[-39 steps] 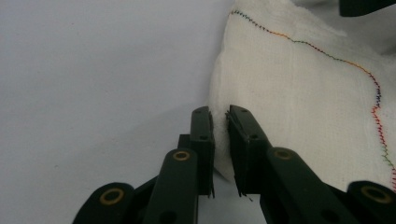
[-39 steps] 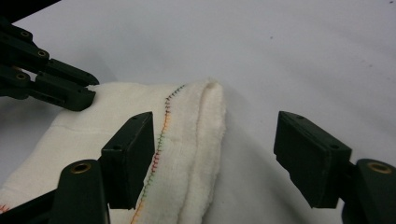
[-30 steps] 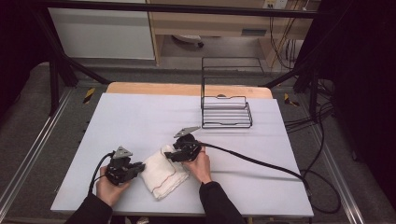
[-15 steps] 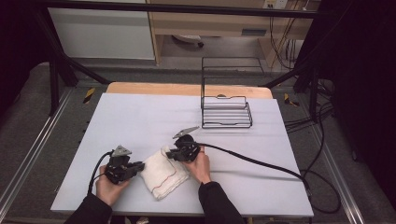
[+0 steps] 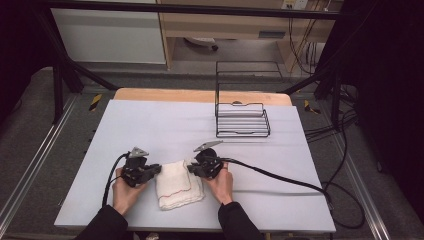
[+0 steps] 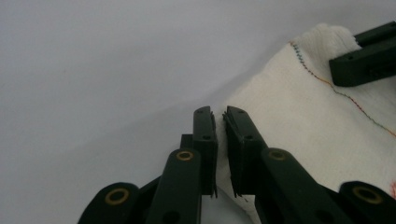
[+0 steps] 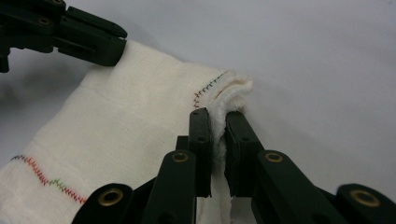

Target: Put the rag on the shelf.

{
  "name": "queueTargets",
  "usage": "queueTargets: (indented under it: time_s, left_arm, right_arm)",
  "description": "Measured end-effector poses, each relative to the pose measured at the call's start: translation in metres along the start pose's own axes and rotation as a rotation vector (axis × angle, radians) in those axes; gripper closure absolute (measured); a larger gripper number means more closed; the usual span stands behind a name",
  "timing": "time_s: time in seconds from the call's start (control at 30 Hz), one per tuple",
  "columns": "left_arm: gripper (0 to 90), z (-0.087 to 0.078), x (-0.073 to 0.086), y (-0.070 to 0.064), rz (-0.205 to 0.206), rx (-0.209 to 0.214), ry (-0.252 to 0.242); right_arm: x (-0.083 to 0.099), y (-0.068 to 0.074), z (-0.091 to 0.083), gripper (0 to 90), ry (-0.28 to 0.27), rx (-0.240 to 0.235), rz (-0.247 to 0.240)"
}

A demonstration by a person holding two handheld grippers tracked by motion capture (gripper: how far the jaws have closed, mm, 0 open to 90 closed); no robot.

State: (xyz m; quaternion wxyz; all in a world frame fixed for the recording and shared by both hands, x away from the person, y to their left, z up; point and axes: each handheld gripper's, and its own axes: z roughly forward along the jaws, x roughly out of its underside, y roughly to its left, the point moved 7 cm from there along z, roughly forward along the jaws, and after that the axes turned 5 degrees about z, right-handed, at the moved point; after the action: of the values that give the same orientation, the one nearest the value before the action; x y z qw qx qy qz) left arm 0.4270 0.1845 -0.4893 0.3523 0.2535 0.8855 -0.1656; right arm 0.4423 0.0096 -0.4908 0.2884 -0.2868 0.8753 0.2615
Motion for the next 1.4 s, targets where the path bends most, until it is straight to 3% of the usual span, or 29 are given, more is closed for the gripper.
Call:
queueTargets:
  time_s: [0.2,0.4,0.5,0.6,0.73,0.9,1.1,1.4]
  left_arm:
    - [80.7,0.012,-0.008,-0.005,0.014,-0.018,-0.012]
    - [59.4,0.000,-0.003,0.003,-0.008,-0.043,-0.038]
    - [56.9,0.001,-0.001,0.004,-0.040,-0.034,-0.040]
    - [58.8,0.007,-0.003,0.004,-0.062,-0.032,-0.038]
    - [68.8,0.013,-0.003,-0.001,-0.063,-0.025,-0.021]
    - [76.7,0.014,-0.003,-0.006,-0.051,-0.023,-0.006]
    - [79.3,0.015,-0.004,-0.007,-0.043,-0.020,-0.006]
    - [79.8,0.017,-0.004,-0.009,0.014,-0.027,-0.017]
  right_arm:
    - [0.009,-0.005,-0.007,81.6,-0.021,0.024,0.035]
    - [0.009,-0.008,-0.010,68.9,-0.053,0.044,-0.011]
    - [0.008,-0.009,-0.013,63.2,-0.075,0.049,-0.016]
    - [0.006,-0.013,-0.018,49.8,-0.110,0.058,-0.037]
    - [0.001,-0.016,-0.022,40.1,-0.131,0.066,-0.065]
    - [-0.006,-0.021,-0.022,35.2,-0.147,0.063,-0.052]
    - [-0.011,-0.029,-0.011,35.3,-0.140,0.045,0.009]
    - [-0.005,-0.032,0.003,46.0,-0.103,0.033,0.033]
